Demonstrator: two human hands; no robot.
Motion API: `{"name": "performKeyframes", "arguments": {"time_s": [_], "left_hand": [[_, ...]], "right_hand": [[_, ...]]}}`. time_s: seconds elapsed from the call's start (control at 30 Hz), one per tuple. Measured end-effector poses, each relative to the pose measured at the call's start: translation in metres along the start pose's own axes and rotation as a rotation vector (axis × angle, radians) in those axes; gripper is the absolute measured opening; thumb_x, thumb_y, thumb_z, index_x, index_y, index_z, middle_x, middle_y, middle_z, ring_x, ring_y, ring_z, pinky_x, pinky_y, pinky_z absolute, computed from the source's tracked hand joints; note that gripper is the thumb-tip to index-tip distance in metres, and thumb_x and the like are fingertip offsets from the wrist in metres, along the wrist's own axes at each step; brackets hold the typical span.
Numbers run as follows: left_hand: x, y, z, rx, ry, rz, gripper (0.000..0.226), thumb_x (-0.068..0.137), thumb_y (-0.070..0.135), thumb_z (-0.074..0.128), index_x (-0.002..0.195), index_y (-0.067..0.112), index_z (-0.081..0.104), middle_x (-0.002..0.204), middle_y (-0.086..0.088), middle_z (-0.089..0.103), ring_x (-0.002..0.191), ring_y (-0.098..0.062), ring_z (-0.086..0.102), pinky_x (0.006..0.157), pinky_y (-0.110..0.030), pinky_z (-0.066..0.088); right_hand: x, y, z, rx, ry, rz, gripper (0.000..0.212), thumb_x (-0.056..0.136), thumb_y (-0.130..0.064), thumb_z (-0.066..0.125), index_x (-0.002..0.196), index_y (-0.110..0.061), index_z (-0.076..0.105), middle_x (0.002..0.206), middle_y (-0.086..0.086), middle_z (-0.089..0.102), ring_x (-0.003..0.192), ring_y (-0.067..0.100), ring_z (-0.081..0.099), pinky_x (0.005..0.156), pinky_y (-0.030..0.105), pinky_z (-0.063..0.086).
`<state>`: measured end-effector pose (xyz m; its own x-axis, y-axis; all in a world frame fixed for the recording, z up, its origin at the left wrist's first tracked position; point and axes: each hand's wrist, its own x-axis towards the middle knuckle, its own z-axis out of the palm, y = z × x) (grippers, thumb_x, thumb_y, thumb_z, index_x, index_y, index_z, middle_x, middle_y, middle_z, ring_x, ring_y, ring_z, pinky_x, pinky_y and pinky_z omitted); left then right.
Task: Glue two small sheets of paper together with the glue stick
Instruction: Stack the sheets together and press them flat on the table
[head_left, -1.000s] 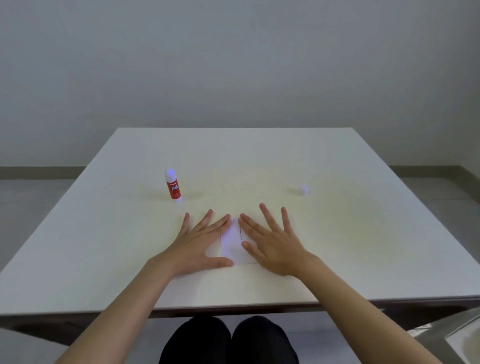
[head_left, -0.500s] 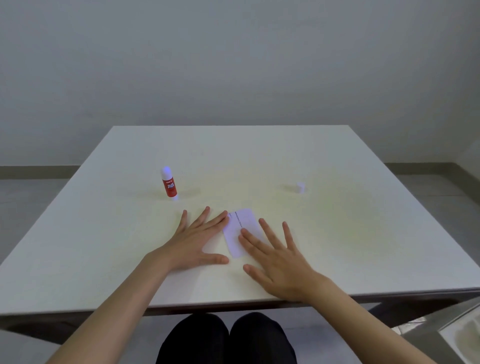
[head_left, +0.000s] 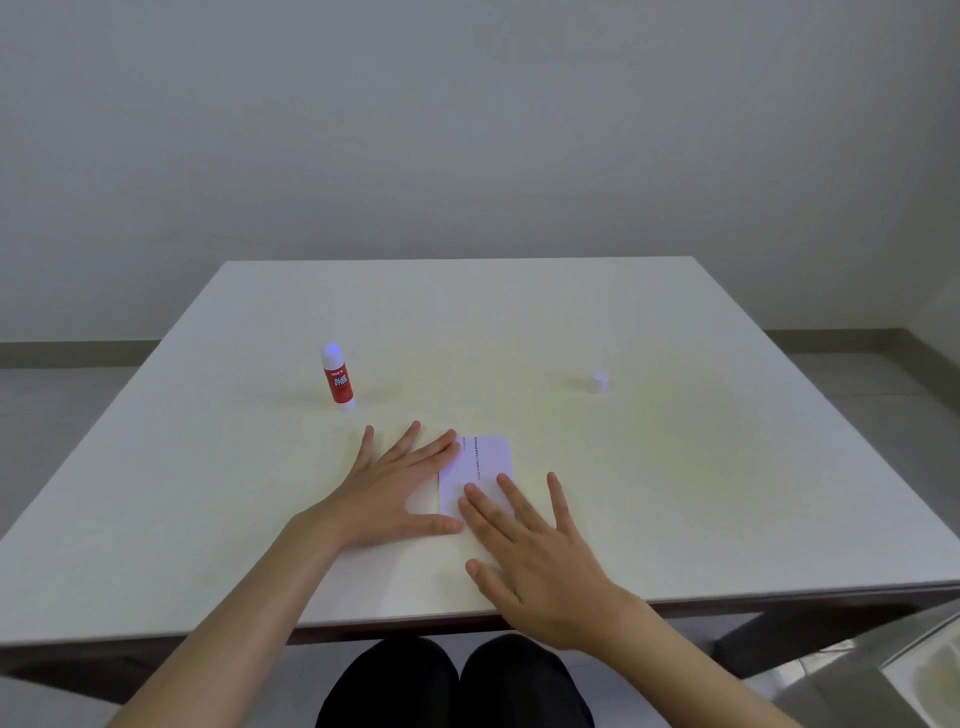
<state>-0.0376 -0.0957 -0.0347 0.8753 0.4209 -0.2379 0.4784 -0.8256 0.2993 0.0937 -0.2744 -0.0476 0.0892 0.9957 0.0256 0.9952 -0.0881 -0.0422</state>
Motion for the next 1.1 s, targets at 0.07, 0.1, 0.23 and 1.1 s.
{"name": "performKeyframes", "arguments": {"time_s": [0.07, 0.1, 0.23, 1.1], "left_hand": [[-0.001, 0.0, -0.001, -0.005, -0.009, 0.001, 0.104, 0.063, 0.085, 0.027, 0.149, 0.037, -0.006, 0.154, 0.029, -0.014, 0.143, -0.005, -0.025, 0.113, -0.05, -0.022], [-0.001, 0.0, -0.001, -0.003, -0.014, 0.0, 0.104, 0.063, 0.085, 0.026, 0.149, 0.037, -0.007, 0.154, 0.028, -0.014, 0.142, -0.006, -0.025, 0.113, -0.05, -0.022], [0.0, 0.001, -0.003, 0.007, -0.046, -0.005, 0.107, 0.062, 0.086, 0.029, 0.149, 0.036, -0.009, 0.153, 0.028, -0.016, 0.142, -0.007, -0.027, 0.113, -0.05, -0.023], [0.001, 0.001, -0.003, -0.001, -0.042, -0.006, 0.105, 0.064, 0.084, 0.031, 0.148, 0.037, -0.012, 0.149, 0.031, -0.019, 0.14, -0.011, -0.032, 0.112, -0.051, -0.023]], "right_hand": [[0.005, 0.014, -0.001, -0.04, -0.017, 0.034, 0.06, 0.097, -0.049, 0.01, 0.142, -0.022, 0.04, 0.146, -0.009, 0.044, 0.135, 0.026, 0.04, 0.104, 0.054, 0.008], [0.007, 0.022, -0.002, -0.037, -0.029, 0.062, 0.061, 0.097, -0.049, 0.009, 0.143, -0.022, 0.038, 0.148, -0.009, 0.042, 0.137, 0.029, 0.038, 0.105, 0.055, 0.003], [-0.004, 0.017, -0.003, -0.012, -0.026, 0.058, 0.063, 0.096, -0.051, 0.01, 0.141, -0.019, 0.041, 0.148, -0.006, 0.042, 0.138, 0.032, 0.033, 0.104, 0.056, 0.008], [0.054, 0.023, -0.004, 0.039, 0.003, 0.063, 0.08, 0.081, -0.061, -0.015, 0.151, -0.023, -0.002, 0.16, -0.012, -0.004, 0.144, 0.027, -0.021, 0.108, 0.053, -0.025]]}}
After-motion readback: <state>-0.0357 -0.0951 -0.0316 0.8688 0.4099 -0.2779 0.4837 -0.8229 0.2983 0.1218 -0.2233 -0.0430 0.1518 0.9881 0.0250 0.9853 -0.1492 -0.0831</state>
